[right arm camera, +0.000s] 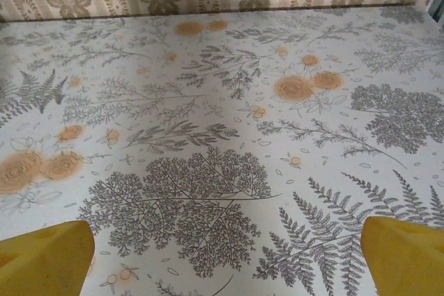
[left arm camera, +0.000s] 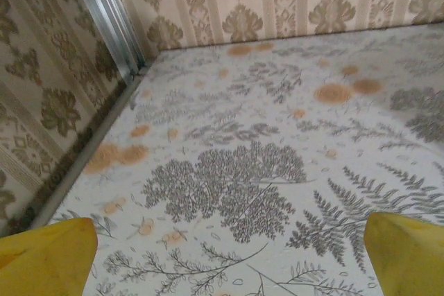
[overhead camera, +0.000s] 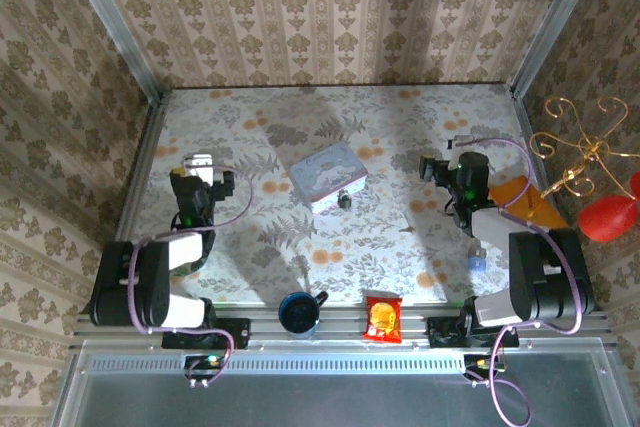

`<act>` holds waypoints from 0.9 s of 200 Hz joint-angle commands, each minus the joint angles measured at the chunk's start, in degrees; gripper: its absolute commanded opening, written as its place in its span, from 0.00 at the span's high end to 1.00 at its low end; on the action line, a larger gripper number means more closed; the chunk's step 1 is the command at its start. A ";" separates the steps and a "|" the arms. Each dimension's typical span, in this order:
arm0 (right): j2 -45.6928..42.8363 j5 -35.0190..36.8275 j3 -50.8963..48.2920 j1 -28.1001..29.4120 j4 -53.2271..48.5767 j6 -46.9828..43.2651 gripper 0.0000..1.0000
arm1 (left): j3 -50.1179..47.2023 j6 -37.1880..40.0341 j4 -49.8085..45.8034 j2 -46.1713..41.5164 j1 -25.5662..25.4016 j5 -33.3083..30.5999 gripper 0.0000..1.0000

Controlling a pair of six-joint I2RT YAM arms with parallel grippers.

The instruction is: Unlock the padlock with the key

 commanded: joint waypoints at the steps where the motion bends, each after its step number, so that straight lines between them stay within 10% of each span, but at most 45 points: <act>1: -4.20 3.62 2.36 0.81 -11.71 4.95 0.00 | 2.80 -0.15 -8.67 -5.52 -1.87 -3.55 0.00; 37: -9.87 12.63 6.59 6.77 -27.59 9.00 0.00 | 3.84 -10.23 -16.28 -11.20 -7.36 -3.65 0.00; 116: -13.21 17.77 13.24 18.02 -53.85 24.01 0.01 | 8.70 -14.08 -32.20 -7.07 -38.07 -9.15 0.00; 180: -16.13 16.21 11.04 24.07 -66.59 33.74 0.14 | 10.09 -17.75 -33.29 -0.09 -43.95 -6.27 0.00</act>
